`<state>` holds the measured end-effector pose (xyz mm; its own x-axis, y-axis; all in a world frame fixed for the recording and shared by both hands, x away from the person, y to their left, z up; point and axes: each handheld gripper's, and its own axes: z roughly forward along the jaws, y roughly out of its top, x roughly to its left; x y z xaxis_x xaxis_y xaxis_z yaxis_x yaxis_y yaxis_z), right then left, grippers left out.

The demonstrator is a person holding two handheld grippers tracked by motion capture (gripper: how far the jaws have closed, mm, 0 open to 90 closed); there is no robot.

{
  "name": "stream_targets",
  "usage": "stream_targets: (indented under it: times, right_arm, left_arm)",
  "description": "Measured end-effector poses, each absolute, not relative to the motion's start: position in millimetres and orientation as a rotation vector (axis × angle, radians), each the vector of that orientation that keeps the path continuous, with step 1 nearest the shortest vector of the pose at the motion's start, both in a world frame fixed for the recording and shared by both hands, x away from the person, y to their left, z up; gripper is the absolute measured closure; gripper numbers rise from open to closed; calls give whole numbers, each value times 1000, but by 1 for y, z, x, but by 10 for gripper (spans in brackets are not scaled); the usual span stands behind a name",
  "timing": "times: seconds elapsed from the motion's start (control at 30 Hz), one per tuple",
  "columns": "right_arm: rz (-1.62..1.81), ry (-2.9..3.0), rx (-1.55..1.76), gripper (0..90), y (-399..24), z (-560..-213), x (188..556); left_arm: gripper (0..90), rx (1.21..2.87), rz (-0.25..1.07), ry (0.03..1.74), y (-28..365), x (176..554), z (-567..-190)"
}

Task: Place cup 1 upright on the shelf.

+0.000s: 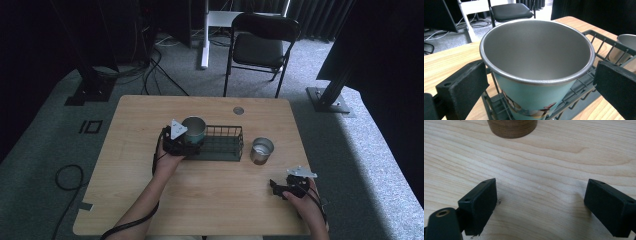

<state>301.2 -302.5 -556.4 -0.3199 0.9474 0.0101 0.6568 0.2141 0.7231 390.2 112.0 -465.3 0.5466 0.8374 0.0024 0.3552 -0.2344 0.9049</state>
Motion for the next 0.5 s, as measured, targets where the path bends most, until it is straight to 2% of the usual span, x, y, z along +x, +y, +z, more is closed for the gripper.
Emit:
stream_targets:
  times: [0.5]
  right_arm:
    - [888, 2057, 1484, 110, -302, -556, 301]
  left_arm:
    - [3, 1827, 639, 988, 130, 381, -464]
